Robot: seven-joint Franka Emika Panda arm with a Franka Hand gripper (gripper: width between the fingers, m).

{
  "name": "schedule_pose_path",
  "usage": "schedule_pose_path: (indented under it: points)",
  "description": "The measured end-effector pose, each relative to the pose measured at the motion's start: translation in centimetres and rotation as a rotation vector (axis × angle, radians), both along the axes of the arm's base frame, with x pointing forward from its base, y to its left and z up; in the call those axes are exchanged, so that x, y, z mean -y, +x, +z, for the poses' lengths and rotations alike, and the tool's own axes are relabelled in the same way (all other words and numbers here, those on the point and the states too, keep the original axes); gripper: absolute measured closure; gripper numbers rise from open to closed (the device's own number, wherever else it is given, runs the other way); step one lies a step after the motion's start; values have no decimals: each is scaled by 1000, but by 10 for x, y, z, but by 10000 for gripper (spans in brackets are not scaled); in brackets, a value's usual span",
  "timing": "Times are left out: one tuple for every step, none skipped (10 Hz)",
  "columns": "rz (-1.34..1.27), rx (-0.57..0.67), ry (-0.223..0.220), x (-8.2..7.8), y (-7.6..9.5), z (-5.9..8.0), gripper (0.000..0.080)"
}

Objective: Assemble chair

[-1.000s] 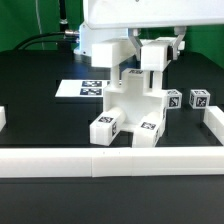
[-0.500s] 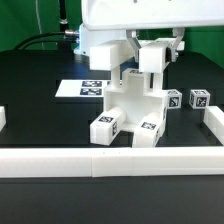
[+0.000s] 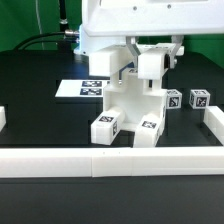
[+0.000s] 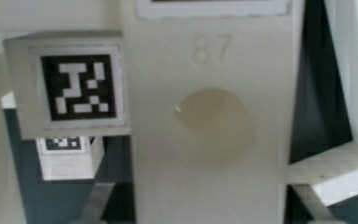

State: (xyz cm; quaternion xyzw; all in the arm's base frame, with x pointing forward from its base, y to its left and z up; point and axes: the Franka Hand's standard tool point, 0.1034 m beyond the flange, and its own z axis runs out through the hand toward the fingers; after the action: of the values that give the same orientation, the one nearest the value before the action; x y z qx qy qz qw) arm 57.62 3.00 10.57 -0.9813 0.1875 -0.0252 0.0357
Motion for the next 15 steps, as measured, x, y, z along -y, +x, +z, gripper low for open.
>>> schedule_pose_path:
  points:
    - [1,-5,-2,0,0,-4,515]
    - [1,-9,-4,1,0,-7,515]
    - [2,-13,-7,3,1,-11,515]
    - [3,-15,-10,5,3,-14,515]
    - [5,-19,-13,6,4,-18,515]
    - [5,-23,-15,7,4,-22,515]
    - [6,-28,-20,9,5,-30,515]
    - [10,2,-28,12,13,-30,515]
    - [7,5,-28,13,14,-30,515]
    - [5,7,-29,14,16,-30,515]
    - [5,7,-29,15,16,-29,515]
    - [5,7,-29,15,16,-29,515]
    - [5,7,-29,15,16,-29,515]
    - [5,7,-29,15,16,-30,515]
    - [5,6,-30,15,16,-30,402]
